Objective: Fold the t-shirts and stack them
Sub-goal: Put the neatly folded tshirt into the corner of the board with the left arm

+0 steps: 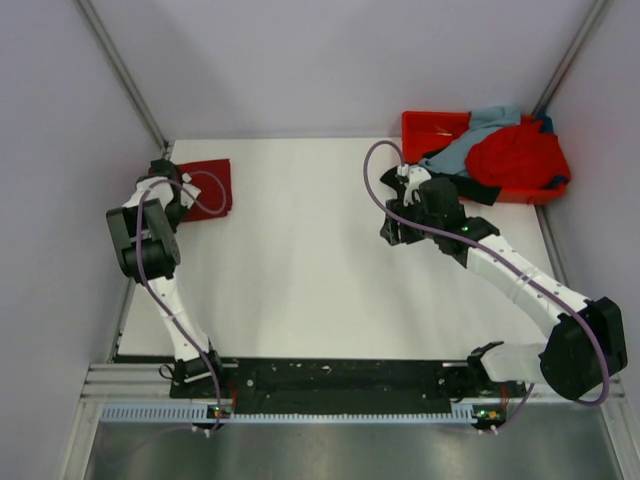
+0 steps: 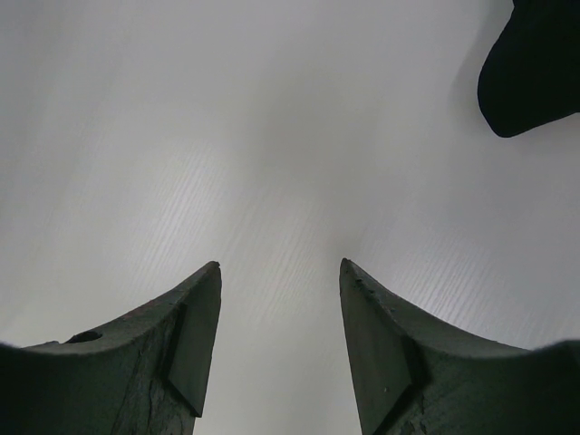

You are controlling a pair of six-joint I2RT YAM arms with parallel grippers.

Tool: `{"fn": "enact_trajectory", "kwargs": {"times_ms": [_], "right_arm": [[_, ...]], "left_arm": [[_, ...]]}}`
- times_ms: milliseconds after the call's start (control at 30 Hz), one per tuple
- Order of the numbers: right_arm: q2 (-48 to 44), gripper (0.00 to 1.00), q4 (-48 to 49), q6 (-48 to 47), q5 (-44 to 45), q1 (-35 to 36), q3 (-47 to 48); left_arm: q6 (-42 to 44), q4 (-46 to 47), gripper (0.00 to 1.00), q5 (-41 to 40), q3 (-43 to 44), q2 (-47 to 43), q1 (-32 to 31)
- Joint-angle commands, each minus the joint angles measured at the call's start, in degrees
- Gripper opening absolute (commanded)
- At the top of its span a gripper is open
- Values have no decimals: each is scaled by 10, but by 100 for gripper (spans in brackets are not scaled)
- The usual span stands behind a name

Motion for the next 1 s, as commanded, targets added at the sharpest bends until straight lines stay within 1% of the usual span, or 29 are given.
{"fn": "enact_trajectory", "kwargs": {"times_ms": [0,100,233,267,400,433,500,567,767,867,967], "right_arm": [[-16,55,10,-10,13,-5,17],[-13,55,10,-13,19,-5,21],[-3,55,10,-14,16,-5,35],[-2,55,10,-13,17,-5,36],[-4,55,8,-15,24,-4,36],[-6,55,7,-15,25,-6,36],[-8,55,3,-16,26,-6,37],[-16,55,3,-17,29,-6,31],[-32,55,1,-24,39,-6,19],[-26,55,2,-24,40,-6,19],[-17,55,2,-25,48,-7,16]], "left_arm": [[12,-8,0,-22,63,30,5],[20,5,0,-9,92,61,1],[13,25,0,-22,162,108,-9],[12,34,0,-25,181,118,-13],[21,87,0,-51,214,145,-24],[22,87,0,-61,227,153,-28],[13,55,0,-60,253,160,-33],[3,28,0,-42,234,139,-39],[-10,17,1,17,69,14,-47],[-26,1,0,38,25,-27,-54],[-35,-6,0,71,-3,-43,-85]]}}
